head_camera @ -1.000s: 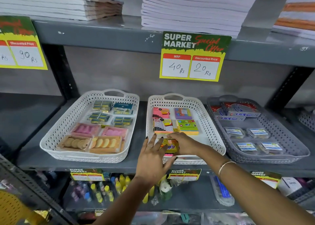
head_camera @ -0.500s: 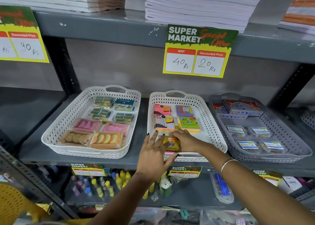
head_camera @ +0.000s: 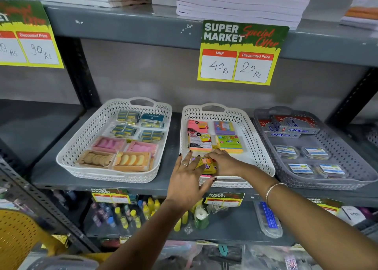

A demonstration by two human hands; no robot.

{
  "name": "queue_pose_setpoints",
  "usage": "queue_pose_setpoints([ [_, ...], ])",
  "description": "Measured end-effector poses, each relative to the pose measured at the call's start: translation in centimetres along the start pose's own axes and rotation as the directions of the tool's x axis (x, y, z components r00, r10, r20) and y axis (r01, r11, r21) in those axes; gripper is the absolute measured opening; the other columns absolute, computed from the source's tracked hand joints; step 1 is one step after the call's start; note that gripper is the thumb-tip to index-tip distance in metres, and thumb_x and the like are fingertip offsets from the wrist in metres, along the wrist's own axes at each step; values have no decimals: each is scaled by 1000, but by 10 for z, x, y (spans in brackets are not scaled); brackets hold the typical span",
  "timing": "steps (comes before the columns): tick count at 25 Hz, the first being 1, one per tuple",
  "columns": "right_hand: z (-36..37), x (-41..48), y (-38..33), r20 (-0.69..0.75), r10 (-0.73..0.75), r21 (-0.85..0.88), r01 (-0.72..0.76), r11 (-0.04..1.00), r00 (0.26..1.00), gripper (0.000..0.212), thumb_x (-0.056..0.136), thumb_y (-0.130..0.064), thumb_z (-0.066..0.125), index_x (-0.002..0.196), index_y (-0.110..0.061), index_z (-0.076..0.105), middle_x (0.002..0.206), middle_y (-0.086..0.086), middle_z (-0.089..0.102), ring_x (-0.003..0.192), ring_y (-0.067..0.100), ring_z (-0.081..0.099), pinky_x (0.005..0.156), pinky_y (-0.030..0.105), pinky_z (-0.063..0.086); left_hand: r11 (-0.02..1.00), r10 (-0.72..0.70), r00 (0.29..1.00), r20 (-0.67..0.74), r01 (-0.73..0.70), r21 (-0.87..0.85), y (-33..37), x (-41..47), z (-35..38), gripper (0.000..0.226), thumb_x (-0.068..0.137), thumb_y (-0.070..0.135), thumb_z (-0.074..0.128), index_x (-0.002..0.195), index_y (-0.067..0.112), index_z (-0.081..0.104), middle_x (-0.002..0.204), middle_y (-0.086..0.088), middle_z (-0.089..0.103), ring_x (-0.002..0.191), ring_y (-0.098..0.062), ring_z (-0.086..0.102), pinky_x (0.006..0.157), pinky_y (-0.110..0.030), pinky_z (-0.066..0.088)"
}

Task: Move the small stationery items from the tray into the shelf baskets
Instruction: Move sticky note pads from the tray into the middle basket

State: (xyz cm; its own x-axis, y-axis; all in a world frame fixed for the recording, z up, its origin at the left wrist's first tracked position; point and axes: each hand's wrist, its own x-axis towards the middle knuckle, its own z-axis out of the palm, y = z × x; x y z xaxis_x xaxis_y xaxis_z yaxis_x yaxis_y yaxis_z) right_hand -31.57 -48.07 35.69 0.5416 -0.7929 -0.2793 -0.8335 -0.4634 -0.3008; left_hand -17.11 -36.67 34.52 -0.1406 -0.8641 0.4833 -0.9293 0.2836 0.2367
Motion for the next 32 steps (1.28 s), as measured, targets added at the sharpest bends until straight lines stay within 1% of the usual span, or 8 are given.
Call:
queue_pose_setpoints([
  [7, -9, -10, -5, 15, 6, 55, -7, 998, 1000, 76, 76, -27, 73, 141, -16, 34, 144, 13, 32, 135, 31, 26, 113, 37, 26, 1000, 30, 1000, -6, -30, 1, -1, 0, 1, 56, 87, 53, 35, 109, 14, 67, 129, -12, 58, 128, -32, 41, 104, -54, 25],
  [10, -33, -19, -23, -183, -45, 116, 67, 991, 982, 61, 79, -19, 70, 134, -15, 44, 136, 13, 44, 127, 29, 42, 105, 39, 37, 1000, 4, 998, -62, -5, -16, -9, -9, -8, 61, 90, 52, 35, 134, 12, 46, 149, -11, 31, 140, -25, 13, 112, -51, 13],
  [14, -58, -23, -96, -660, -168, 123, 326, 937, 732, 22, 84, -10, 60, 105, -15, 62, 101, 8, 66, 82, 18, 61, 77, 38, 53, 990, -137, 981, -139, 139, 4, -37, -55, -32, 65, 90, 48, 37, 143, 10, 29, 154, -11, 14, 142, -24, 1, 113, -44, -1],
  [17, -39, -28, -179, -717, -315, 159, 586, 794, 622, 14, 84, -13, 55, 95, -13, 63, 85, 2, 64, 70, 10, 54, 67, 28, 47, 931, -357, 922, -152, 364, 22, -65, -129, -29, 63, 95, 49, 32, 143, 10, 24, 154, -6, 13, 142, -26, 2, 113, -42, 2],
  [22, 82, -9, -284, -494, -621, 162, 766, 622, 608, 20, 84, -22, 47, 94, -13, 63, 84, -1, 63, 73, 11, 54, 66, 25, 42, 648, -754, 656, -25, 751, 127, -110, -291, 1, 66, 96, 56, 20, 139, 9, 36, 150, -14, 27, 141, -26, 8, 110, -43, 8],
  [26, 255, 36, -337, 3, -733, 173, 722, 670, 680, 15, 83, -17, 56, 97, -13, 61, 97, 7, 65, 91, 26, 61, 71, 34, 45, 378, -925, 376, 54, 899, 222, -141, -417, 25, 71, 95, 59, 14, 136, 7, 40, 147, -18, 32, 137, -30, 17, 107, -44, 13],
  [29, 370, 58, -355, 317, -726, 189, 709, 679, 610, 29, 80, -9, 62, 109, -8, 58, 116, 12, 59, 113, 33, 54, 85, 44, 49, 270, -962, 247, 115, 920, 284, -155, -477, 52, 76, 93, 60, 20, 134, 1, 44, 146, -21, 32, 137, -32, 17, 111, -41, 2],
  [32, 456, 67, -368, 496, -704, 143, 752, 644, 509, 50, 78, -14, 68, 124, -5, 49, 128, 14, 51, 125, 32, 41, 98, 46, 43, 228, -970, 189, 151, 925, 305, -158, -514, 80, 77, 92, 62, 24, 139, 3, 38, 147, -20, 29, 136, -36, 23, 110, -45, 8],
])
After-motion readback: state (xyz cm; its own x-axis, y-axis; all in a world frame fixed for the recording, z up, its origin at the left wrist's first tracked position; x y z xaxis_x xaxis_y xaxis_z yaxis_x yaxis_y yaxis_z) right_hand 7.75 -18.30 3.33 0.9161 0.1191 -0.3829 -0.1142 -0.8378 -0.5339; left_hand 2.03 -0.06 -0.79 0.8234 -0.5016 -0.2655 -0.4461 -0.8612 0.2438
